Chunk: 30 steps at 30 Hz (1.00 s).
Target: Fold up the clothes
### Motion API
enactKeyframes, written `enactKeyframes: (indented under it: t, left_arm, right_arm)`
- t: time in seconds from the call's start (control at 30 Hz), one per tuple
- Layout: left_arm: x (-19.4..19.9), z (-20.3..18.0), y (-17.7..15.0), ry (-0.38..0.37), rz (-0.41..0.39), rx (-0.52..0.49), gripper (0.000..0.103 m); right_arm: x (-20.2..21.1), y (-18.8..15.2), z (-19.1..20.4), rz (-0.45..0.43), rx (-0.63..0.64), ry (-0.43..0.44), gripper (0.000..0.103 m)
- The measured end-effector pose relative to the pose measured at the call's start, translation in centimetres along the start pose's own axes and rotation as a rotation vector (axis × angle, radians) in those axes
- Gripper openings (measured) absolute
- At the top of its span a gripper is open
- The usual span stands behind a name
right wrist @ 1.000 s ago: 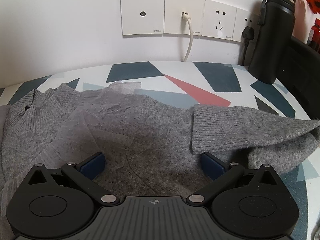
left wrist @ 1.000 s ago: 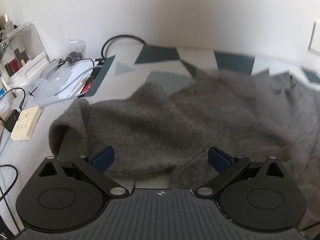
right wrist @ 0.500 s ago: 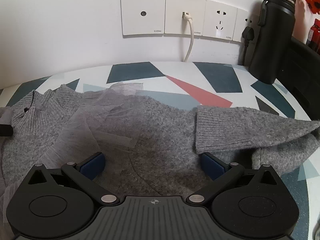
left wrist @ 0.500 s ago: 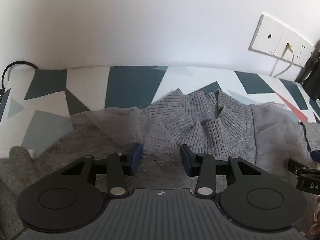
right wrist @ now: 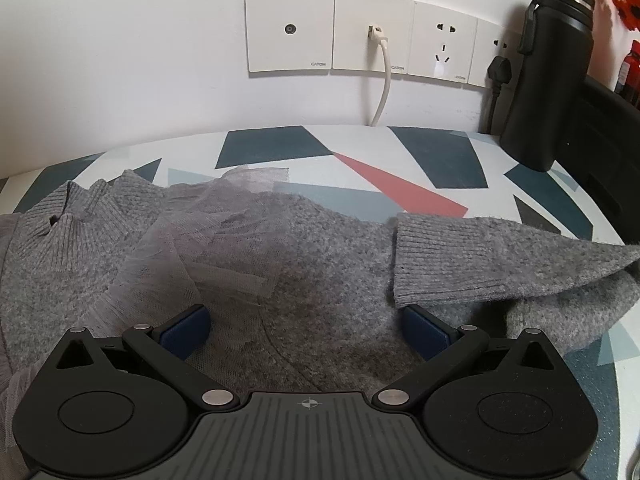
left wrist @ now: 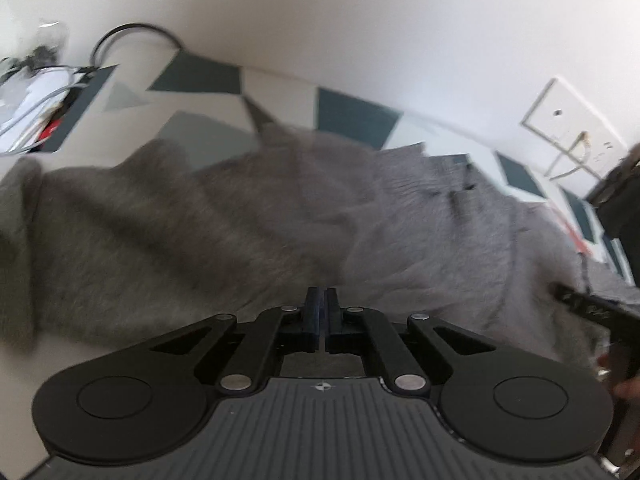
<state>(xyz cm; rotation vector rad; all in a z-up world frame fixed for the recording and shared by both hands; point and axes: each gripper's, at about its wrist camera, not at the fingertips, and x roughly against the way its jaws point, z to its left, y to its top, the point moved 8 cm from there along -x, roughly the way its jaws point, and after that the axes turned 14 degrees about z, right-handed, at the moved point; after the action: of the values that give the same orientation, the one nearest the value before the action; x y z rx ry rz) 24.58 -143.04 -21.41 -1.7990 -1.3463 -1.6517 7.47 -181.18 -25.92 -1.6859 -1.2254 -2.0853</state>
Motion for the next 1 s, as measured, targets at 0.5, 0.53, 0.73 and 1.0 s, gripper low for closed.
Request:
enactKeyframes:
  t: [0.5, 0.53, 0.73, 1.0]
  left_arm:
    - [-1.1, -7.3, -1.4, -0.115, 0.063, -0.102, 0.053]
    - [-1.8, -7.7, -1.3, -0.087, 0.056, -0.13, 0.053]
    - [-0.8, -5.8, -1.0, -0.074, -0.026, -0.109, 0.003]
    - [1.8, -0.1, -3.8, 0.006, 0.033, 0.034, 0.003]
  right_arm:
    - [0.2, -0.3, 0.1, -0.005, -0.007, -0.005, 0.102]
    - [0.2, -0.3, 0.1, -0.007, -0.007, -0.005, 0.102]
    - [0.3, -0.3, 0.0, -0.01, -0.003, -0.001, 0.102]
    - [0.3, -0.4, 0.1, -0.017, 0.0, 0.0, 0.102]
